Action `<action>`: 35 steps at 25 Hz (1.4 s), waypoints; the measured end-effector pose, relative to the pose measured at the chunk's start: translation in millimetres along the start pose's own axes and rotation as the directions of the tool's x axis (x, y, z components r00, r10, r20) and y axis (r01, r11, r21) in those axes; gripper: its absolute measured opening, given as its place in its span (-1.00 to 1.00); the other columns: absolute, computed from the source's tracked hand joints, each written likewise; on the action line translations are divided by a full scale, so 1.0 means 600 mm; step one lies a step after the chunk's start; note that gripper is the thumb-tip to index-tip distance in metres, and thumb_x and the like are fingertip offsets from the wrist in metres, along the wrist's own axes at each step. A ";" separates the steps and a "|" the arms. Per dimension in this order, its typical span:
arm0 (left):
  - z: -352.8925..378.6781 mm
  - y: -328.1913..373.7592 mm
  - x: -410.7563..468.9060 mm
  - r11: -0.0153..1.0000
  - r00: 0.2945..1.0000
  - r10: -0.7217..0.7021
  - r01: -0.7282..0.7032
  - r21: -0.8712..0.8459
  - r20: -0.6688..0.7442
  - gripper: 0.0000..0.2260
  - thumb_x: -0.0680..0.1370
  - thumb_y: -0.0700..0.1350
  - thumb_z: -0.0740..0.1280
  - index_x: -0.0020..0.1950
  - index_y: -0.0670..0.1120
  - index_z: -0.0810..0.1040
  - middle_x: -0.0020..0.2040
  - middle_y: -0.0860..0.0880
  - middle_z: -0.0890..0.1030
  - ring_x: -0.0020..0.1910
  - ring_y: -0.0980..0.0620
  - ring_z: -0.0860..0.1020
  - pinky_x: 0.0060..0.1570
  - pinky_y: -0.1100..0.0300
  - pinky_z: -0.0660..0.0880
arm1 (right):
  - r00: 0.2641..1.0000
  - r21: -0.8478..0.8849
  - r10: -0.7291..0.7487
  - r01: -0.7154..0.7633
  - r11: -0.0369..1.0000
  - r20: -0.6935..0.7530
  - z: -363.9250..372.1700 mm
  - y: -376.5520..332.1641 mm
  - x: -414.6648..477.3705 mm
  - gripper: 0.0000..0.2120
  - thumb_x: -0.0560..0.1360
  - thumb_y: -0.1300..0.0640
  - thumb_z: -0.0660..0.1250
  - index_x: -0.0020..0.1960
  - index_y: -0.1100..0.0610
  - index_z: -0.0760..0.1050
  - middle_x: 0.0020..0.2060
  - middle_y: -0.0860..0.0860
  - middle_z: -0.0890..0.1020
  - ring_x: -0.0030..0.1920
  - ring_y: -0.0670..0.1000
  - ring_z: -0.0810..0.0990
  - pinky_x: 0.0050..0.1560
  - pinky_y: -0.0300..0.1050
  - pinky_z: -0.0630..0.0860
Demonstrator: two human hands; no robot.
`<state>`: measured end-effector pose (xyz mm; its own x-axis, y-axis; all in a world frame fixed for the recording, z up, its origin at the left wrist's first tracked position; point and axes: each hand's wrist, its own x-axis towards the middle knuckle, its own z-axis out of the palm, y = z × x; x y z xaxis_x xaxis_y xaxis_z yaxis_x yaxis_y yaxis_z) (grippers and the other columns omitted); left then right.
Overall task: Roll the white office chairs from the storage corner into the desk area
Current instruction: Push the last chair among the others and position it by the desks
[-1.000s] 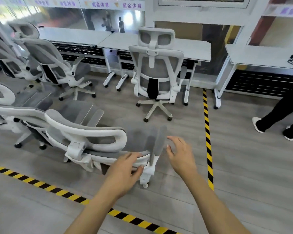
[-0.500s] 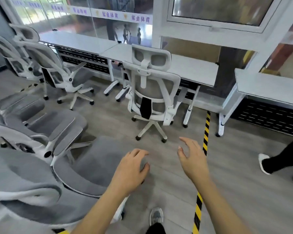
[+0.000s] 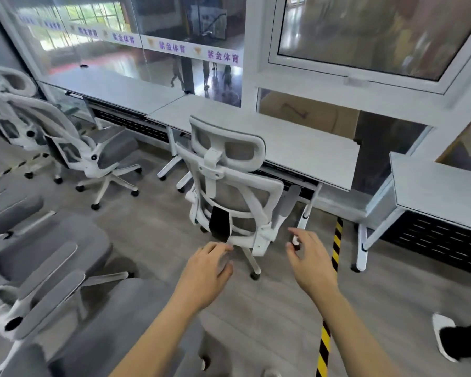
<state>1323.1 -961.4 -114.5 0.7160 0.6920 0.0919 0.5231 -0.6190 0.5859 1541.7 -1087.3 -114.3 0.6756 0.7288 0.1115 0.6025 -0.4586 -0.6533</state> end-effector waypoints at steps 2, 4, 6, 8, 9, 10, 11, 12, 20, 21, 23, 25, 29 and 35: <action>0.008 -0.010 0.081 0.999 0.999 -0.035 0.035 0.025 -0.009 -0.74 0.62 0.01 0.26 0.31 0.08 0.48 0.26 0.13 0.49 0.21 0.07 0.45 0.20 0.19 0.38 | 0.999 -0.003 -0.047 0.047 0.999 0.013 0.007 0.017 0.101 -0.68 0.61 0.04 0.26 0.36 -0.07 0.46 0.17 -0.12 0.52 0.07 -0.12 0.53 0.13 -0.11 0.47; 0.015 -0.022 0.146 0.995 0.997 -0.078 0.078 0.055 0.002 -0.73 0.62 0.02 0.25 0.33 0.09 0.46 0.27 0.13 0.48 0.22 0.06 0.44 0.20 0.21 0.36 | 0.998 0.024 -0.055 0.055 0.998 0.018 0.019 0.033 0.195 -0.68 0.60 0.06 0.28 0.35 -0.05 0.47 0.14 -0.08 0.54 0.02 -0.12 0.53 0.15 -0.05 0.48; 0.022 -0.039 0.202 0.992 0.993 -0.115 0.114 0.056 0.008 -0.71 0.63 0.03 0.24 0.36 0.10 0.44 0.30 0.13 0.47 0.25 0.06 0.44 0.21 0.21 0.36 | 0.998 0.047 -0.056 0.054 0.997 0.042 0.037 0.039 0.277 -0.67 0.59 0.05 0.29 0.35 -0.05 0.47 0.18 -0.05 0.53 0.15 -0.02 0.54 0.18 0.05 0.52; 0.023 -0.065 0.247 0.986 0.987 -0.160 0.160 0.050 -0.002 -0.70 0.63 0.04 0.23 0.36 0.10 0.44 0.31 0.12 0.48 0.26 0.04 0.47 0.23 0.19 0.38 | 0.993 0.037 -0.075 0.072 0.997 0.086 0.062 0.032 0.347 -0.66 0.59 0.04 0.30 0.36 -0.04 0.48 0.23 -0.02 0.52 0.24 0.05 0.52 0.23 0.08 0.50; 0.019 -0.077 0.267 0.983 0.984 -0.176 0.176 0.045 -0.008 -0.70 0.63 0.05 0.23 0.36 0.11 0.43 0.31 0.11 0.48 0.26 0.04 0.47 0.24 0.17 0.39 | 0.991 0.030 -0.078 0.075 0.997 0.109 0.074 0.023 0.376 -0.65 0.59 0.03 0.31 0.36 -0.02 0.48 0.25 -0.01 0.51 0.28 0.07 0.50 0.26 0.08 0.48; 0.014 -0.087 0.284 0.980 0.980 -0.196 0.197 0.041 -0.018 -0.70 0.63 0.07 0.23 0.36 0.12 0.42 0.32 0.11 0.48 0.27 0.03 0.47 0.25 0.16 0.39 | 0.987 0.016 -0.093 0.092 0.996 0.134 0.086 0.015 0.398 -0.64 0.58 0.00 0.31 0.37 -0.01 0.47 0.28 0.00 0.50 0.31 0.08 0.48 0.30 0.07 0.44; 0.009 -0.097 0.304 0.975 0.975 -0.218 0.219 0.043 -0.033 -0.69 0.63 0.09 0.22 0.38 0.12 0.40 0.33 0.11 0.47 0.27 0.02 0.47 0.26 0.13 0.38 | 0.979 -0.005 -0.115 0.118 0.993 0.169 0.100 0.010 0.421 -0.60 0.58 -0.05 0.31 0.39 -0.01 0.45 0.31 0.01 0.48 0.33 0.09 0.45 0.33 0.08 0.41; 0.003 -0.108 0.323 0.970 0.970 -0.237 0.239 0.048 -0.045 -0.66 0.63 0.11 0.22 0.40 0.11 0.38 0.34 0.10 0.46 0.28 0.01 0.46 0.26 0.11 0.38 | 0.970 -0.040 -0.126 0.137 0.990 0.210 0.113 0.005 0.440 -0.55 0.58 -0.13 0.30 0.42 -0.02 0.43 0.33 0.01 0.46 0.35 0.10 0.43 0.35 0.09 0.38; -0.080 -0.273 0.567 0.953 0.972 -0.213 0.230 0.199 -0.104 -0.12 0.40 0.37 0.40 0.57 -0.01 0.18 0.57 -0.02 0.24 0.52 -0.13 0.24 0.46 -0.05 0.24 | 0.968 -0.219 -0.010 0.067 0.973 0.250 0.214 -0.002 0.509 -0.29 0.38 -0.59 -0.01 0.23 -0.14 0.51 0.14 -0.16 0.55 0.24 -0.02 0.52 0.28 -0.03 0.32; -0.089 -0.305 0.600 0.948 0.980 -0.199 0.200 0.246 -0.028 -0.01 0.33 0.47 0.38 0.59 0.00 0.14 0.60 0.00 0.18 0.57 -0.11 0.15 0.51 -0.07 0.18 | 0.980 -0.223 0.014 0.031 0.974 0.200 0.230 -0.005 0.510 -0.24 0.35 -0.63 -0.06 0.20 -0.15 0.51 0.09 -0.18 0.55 0.20 -0.03 0.52 0.24 -0.08 0.27; -0.101 -0.356 0.646 0.941 0.985 -0.133 0.090 0.327 0.112 0.13 0.21 0.63 0.28 0.60 0.03 0.13 0.62 0.03 0.14 0.61 -0.06 0.03 0.56 -0.08 0.06 | 0.992 -0.234 0.067 -0.039 0.971 0.110 0.246 -0.013 0.506 -0.22 0.32 -0.68 -0.10 0.14 -0.15 0.48 0.03 -0.20 0.51 0.17 -0.03 0.48 0.22 -0.12 0.18; -0.110 -0.392 0.678 0.942 0.984 -0.045 -0.015 0.335 0.170 0.10 0.17 0.67 0.25 0.53 0.03 0.25 0.59 0.04 0.22 0.61 -0.05 0.03 0.58 -0.09 -0.02 | 0.992 -0.290 0.124 -0.112 0.951 0.023 0.256 -0.016 0.500 -0.26 0.32 -0.69 -0.02 0.13 -0.17 0.47 0.05 -0.19 0.49 0.25 0.00 0.41 0.43 -0.03 0.10; -0.124 -0.419 0.680 0.965 0.990 0.069 -0.098 0.243 0.127 -0.10 0.17 0.64 0.31 0.26 0.03 0.45 0.33 0.05 0.47 0.52 -0.12 0.23 0.52 -0.11 0.16 | 0.983 -0.333 0.175 -0.181 0.925 -0.048 0.276 -0.018 0.476 -0.26 0.34 -0.66 0.09 0.13 -0.10 0.53 0.03 -0.08 0.50 0.25 0.12 0.41 0.48 0.25 0.20; -0.153 -0.430 0.580 0.991 0.993 0.046 -0.058 0.118 0.108 -0.14 0.17 0.56 0.41 0.26 0.02 0.43 0.28 0.11 0.42 0.47 0.00 0.17 0.47 0.02 0.22 | 0.984 -0.268 0.164 -0.177 0.947 -0.069 0.297 -0.048 0.398 -0.28 0.34 -0.65 0.13 0.09 -0.08 0.53 0.00 -0.14 0.42 0.21 0.06 0.36 0.45 0.22 0.22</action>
<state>1394.7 -526.9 -159.7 0.7849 0.6189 0.0311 0.5311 -0.6978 0.4807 1610.2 -809.4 -202.0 0.7933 0.6064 0.0542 0.5646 -0.6995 -0.4381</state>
